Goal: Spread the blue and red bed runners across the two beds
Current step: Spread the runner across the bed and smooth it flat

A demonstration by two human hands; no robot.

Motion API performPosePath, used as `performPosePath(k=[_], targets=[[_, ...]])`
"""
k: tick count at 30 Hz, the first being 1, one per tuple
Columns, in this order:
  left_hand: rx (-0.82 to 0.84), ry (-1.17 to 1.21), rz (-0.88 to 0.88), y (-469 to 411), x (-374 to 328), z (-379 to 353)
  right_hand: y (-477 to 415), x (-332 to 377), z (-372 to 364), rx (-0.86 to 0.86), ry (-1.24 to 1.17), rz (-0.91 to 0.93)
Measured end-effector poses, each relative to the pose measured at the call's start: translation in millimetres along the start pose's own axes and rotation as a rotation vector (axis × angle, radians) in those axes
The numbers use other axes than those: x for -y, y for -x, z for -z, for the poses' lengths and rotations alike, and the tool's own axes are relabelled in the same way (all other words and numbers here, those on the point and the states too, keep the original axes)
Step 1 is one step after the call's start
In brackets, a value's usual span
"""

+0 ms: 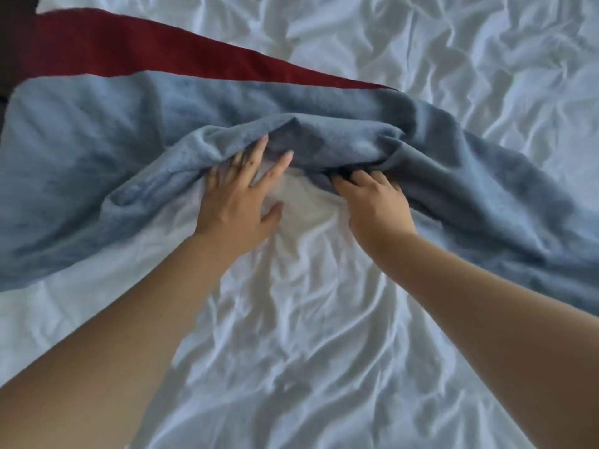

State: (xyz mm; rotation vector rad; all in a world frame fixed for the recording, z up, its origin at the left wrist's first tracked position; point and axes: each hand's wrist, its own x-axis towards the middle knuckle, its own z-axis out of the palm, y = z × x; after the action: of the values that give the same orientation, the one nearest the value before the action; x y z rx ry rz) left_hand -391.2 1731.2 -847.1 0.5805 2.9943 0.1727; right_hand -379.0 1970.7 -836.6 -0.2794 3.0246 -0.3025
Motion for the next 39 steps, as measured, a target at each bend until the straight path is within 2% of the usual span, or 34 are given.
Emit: performPosePath(k=[6, 11, 14, 17, 19, 21, 27, 31, 35, 39], targets=[[0.031, -0.016, -0.044, 21.3, -9.9, -1.5, 84.0, 1.5, -13.1, -0.026, -0.093, 0.152], [-0.162, -0.007, -0.146, 58.9, -32.2, -13.3, 142.6, -17.5, 5.6, 0.061, -0.216, 0.169], [-0.174, -0.026, -0.101, 68.0, -30.7, -9.8, 179.4, -23.9, 16.5, 0.121, -0.236, 0.258], [-0.134, 0.043, -0.113, 74.7, -18.4, -16.2, 208.6, -24.5, 5.6, 0.170, -0.044, 0.093], [-0.117, 0.100, -0.128, 84.9, -11.4, -19.4, 211.7, -9.4, 0.2, 0.240, 0.104, -0.060], [-0.095, 0.145, -0.132, 92.8, -8.7, -19.1, 204.4, 12.0, 0.8, 0.299, 0.157, -0.130], [0.028, 0.032, -0.130, 131.6, -7.1, -11.4, 180.8, 76.3, -1.8, 0.241, -0.001, 0.105], [0.067, -0.010, -0.117, 164.3, -14.0, -11.7, 170.2, 105.1, -13.7, 0.198, -0.005, 0.032], [0.088, -0.019, -0.093, 192.0, -12.8, -9.8, 162.4, 100.4, -22.8, 0.064, -0.047, 0.104], [0.159, -0.006, -0.161, 216.0, -21.0, -11.9, 172.8, 90.3, -25.6, 0.180, -0.037, 0.232]])
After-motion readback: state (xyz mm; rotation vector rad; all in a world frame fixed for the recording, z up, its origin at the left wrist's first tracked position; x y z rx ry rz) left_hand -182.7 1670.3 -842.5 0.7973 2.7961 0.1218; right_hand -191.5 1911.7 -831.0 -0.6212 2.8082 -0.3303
